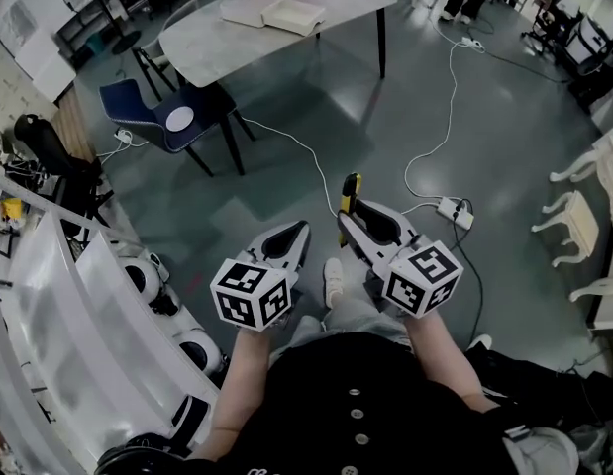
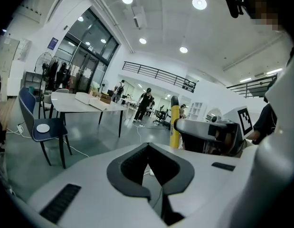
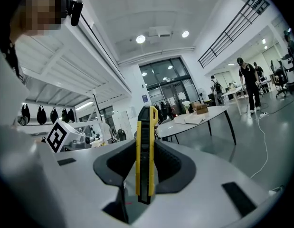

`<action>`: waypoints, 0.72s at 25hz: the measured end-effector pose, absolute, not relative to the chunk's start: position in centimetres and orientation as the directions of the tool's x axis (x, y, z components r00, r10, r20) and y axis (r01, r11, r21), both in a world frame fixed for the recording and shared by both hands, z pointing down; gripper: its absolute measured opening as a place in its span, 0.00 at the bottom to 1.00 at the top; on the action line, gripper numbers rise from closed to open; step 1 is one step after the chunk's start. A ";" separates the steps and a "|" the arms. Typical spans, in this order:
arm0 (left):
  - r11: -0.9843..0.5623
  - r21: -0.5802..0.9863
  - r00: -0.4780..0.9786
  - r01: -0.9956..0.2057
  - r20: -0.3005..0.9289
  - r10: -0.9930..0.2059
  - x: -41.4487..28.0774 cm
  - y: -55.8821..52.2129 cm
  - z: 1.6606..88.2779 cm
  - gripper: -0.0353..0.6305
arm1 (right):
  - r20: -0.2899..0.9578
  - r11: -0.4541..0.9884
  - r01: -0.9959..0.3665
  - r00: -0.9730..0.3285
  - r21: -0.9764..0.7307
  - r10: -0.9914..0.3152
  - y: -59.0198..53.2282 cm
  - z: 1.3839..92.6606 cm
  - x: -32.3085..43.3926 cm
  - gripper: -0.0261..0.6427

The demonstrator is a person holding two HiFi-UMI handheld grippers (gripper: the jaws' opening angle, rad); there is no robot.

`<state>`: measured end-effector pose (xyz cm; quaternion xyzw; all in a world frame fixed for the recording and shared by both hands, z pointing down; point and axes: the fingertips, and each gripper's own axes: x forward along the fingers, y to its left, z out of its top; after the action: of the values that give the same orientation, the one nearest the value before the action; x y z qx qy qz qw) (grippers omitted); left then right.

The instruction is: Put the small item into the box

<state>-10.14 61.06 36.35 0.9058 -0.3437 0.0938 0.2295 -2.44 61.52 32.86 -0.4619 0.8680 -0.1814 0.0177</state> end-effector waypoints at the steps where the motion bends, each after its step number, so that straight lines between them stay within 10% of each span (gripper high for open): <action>1: -0.658 0.349 0.744 -0.668 0.328 -0.582 -9.9 60.2 36.3 0.08 | 0.133 0.509 -0.793 -0.575 -0.335 -0.807 60.6 32.8 -2.1 0.22; 18: -0.590 0.332 0.675 -0.736 0.291 -0.678 -7.3 44.3 34.8 0.08 | 0.101 0.587 -0.714 -0.664 -0.382 -0.741 45.3 32.9 0.3 0.22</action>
<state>-7.34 44.31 34.78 0.8892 -0.3976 0.0669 0.2165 0.29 45.30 32.91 -0.4086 0.8901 -0.1990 0.0346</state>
